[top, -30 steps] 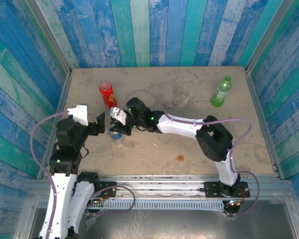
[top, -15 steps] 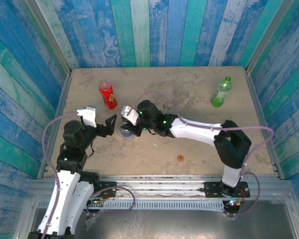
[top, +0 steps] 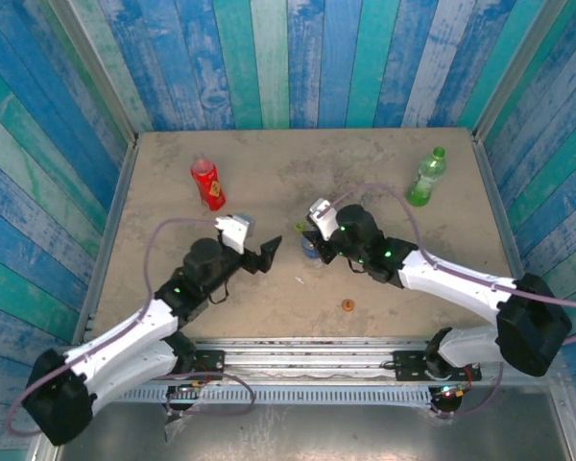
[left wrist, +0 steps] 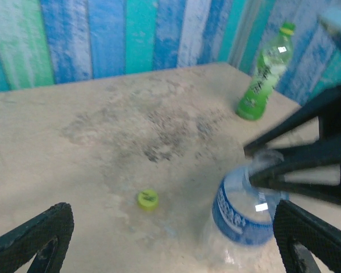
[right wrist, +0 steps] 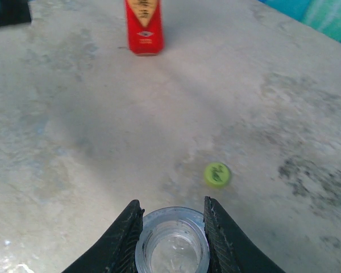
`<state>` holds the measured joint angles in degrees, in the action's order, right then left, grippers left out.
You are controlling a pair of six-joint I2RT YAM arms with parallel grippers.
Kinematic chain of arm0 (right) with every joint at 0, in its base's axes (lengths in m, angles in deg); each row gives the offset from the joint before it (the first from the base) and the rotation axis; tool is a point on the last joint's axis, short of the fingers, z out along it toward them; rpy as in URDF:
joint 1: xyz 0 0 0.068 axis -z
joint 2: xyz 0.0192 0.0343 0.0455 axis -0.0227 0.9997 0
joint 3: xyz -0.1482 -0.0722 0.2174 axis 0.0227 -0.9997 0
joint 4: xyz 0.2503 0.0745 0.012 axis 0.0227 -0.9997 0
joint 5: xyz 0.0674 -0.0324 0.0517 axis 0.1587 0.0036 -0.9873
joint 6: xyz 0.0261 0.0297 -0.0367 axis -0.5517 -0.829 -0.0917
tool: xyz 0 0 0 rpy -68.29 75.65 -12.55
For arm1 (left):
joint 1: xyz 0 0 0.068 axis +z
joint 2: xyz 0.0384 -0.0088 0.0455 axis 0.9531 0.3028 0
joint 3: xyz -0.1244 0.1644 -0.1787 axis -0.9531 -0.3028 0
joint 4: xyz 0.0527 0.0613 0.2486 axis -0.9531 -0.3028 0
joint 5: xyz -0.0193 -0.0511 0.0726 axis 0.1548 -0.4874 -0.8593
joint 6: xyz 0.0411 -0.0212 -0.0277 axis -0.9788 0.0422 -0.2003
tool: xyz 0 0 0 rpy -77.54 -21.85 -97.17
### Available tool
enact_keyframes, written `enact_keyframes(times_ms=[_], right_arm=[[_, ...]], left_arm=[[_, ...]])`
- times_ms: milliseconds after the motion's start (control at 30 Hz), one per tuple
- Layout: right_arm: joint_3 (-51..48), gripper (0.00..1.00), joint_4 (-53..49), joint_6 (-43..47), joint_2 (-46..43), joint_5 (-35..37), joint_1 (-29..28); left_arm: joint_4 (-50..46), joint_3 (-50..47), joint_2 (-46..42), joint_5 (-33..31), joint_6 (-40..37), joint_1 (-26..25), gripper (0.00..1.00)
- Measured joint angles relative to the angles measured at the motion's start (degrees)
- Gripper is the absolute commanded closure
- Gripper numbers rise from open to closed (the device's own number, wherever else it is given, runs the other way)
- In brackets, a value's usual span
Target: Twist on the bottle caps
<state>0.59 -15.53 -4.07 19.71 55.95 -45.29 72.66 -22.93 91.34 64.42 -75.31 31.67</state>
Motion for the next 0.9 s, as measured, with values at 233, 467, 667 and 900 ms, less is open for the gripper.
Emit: enact_keyframes(times_ms=[233, 467, 667, 900], right_arm=[[-4.94, 0.72, 4.83, -2.23, -1.29, 0.52, 1.36], [-8.74, 0.69, 12.96, -4.61, -1.09, 0.5, 1.36], [-10.1, 0.47, 13.68, -4.79, -2.01, 0.44, 1.36], [-10.1, 0.21, 11.78, -4.42, -5.16, -0.11, 1.36]], left_arm=[[17.18, -6.86, 6.51, 0.61, -2.71, -3.74, 0.06], [29.53, -10.43, 13.66, 3.21, -4.66, -6.54, 0.06], [41.55, -10.32, 25.38, 3.72, -4.74, -9.22, 0.06], [53.51, -9.35, 36.37, 4.63, -5.31, -9.84, 0.06]])
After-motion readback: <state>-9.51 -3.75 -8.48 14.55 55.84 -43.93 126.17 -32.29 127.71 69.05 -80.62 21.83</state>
